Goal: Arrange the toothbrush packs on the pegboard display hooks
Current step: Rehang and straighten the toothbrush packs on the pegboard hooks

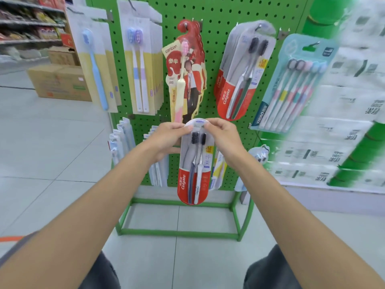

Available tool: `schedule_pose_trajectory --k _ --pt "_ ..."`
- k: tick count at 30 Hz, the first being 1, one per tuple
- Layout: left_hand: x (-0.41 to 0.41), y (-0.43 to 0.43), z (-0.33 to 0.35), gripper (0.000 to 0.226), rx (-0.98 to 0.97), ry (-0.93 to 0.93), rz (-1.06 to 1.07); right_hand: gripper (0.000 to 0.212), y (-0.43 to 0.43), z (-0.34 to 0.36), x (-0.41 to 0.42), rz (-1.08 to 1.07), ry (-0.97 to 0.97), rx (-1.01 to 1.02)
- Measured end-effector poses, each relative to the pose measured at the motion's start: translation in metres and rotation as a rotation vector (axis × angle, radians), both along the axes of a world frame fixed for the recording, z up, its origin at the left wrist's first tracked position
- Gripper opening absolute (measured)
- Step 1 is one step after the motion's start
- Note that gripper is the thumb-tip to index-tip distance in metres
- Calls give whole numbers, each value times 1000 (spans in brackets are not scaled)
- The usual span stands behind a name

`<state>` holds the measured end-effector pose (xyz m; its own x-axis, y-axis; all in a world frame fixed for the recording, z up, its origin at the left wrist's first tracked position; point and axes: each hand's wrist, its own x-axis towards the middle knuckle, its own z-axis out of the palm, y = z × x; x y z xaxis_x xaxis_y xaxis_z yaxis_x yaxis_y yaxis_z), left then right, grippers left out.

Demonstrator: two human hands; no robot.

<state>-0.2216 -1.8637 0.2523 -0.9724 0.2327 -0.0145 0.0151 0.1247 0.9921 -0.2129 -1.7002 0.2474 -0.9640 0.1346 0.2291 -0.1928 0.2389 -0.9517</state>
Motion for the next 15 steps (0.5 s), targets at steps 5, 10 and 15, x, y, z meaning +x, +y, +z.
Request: schedule_pose_trajectory --k 5,10,15 --pt "4 0 -11 18 35 -31 38 34 2 -23 4 157 -261 -176" --pt "3 -6 -13 10 245 -128 219 46 -1 -48 18 339 -445 -202" --pt "0 -18 -14 22 217 -96 341 48 -3 -68 30 450 -540 -98"
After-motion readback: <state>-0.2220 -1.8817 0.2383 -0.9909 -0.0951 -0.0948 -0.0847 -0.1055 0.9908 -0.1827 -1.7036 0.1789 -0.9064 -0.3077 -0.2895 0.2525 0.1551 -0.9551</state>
